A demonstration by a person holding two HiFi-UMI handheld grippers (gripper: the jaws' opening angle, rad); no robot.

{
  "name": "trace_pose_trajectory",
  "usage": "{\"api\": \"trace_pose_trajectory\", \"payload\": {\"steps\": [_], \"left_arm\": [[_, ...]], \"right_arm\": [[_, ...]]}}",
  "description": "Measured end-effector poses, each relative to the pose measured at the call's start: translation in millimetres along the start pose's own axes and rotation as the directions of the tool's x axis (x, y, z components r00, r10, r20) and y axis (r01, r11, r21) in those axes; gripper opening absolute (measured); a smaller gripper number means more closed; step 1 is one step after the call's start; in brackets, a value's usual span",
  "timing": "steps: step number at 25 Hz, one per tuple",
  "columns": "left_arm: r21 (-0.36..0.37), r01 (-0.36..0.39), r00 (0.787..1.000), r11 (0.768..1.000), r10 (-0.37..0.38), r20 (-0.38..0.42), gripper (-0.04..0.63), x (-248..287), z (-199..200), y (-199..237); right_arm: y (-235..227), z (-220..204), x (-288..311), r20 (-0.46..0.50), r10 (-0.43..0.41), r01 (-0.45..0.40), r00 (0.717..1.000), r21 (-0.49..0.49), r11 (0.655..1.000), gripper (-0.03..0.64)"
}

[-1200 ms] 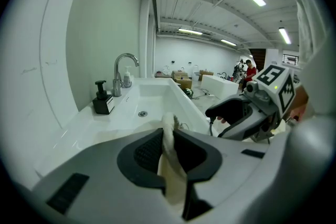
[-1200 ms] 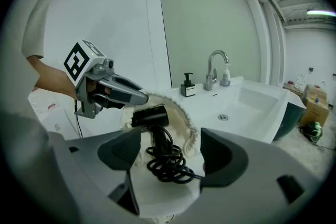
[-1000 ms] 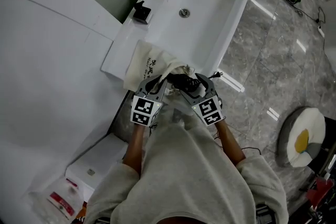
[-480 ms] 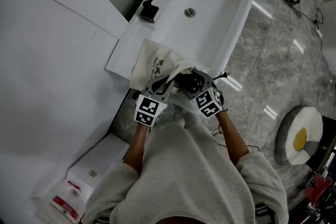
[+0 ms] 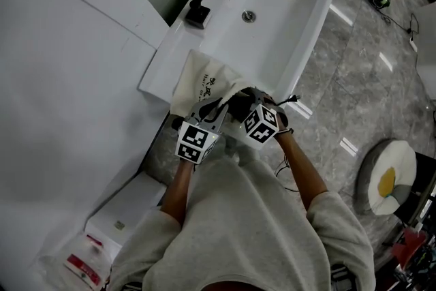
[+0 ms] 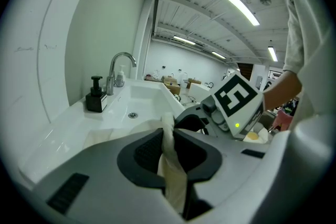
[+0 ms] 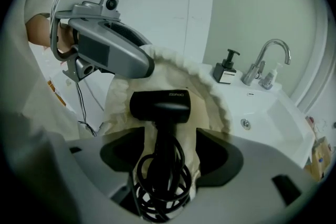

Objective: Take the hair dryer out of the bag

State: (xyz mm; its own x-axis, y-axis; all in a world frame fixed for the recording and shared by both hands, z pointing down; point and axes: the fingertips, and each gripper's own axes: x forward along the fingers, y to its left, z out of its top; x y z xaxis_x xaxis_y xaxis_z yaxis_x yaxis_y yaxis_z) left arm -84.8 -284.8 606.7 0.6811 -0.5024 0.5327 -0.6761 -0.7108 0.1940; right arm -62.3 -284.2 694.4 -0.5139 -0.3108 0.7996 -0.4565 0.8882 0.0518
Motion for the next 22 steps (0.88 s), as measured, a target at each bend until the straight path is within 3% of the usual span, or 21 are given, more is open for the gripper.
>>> {"api": "trace_pose_trajectory", "payload": {"steps": [10,22], "left_arm": [[-0.022,0.002,1.000,1.000,-0.002,0.010,0.055,0,-2,0],[-0.058,0.003,1.000,0.998,-0.001,0.029,0.055,-3,-3,5]], "right_arm": [[8,-6,31,-0.136,0.054,-0.063,0.989,-0.058,0.996,0.304],[13,-13,63,-0.237,0.105,-0.120,0.966,-0.048,0.992,0.290]]}}
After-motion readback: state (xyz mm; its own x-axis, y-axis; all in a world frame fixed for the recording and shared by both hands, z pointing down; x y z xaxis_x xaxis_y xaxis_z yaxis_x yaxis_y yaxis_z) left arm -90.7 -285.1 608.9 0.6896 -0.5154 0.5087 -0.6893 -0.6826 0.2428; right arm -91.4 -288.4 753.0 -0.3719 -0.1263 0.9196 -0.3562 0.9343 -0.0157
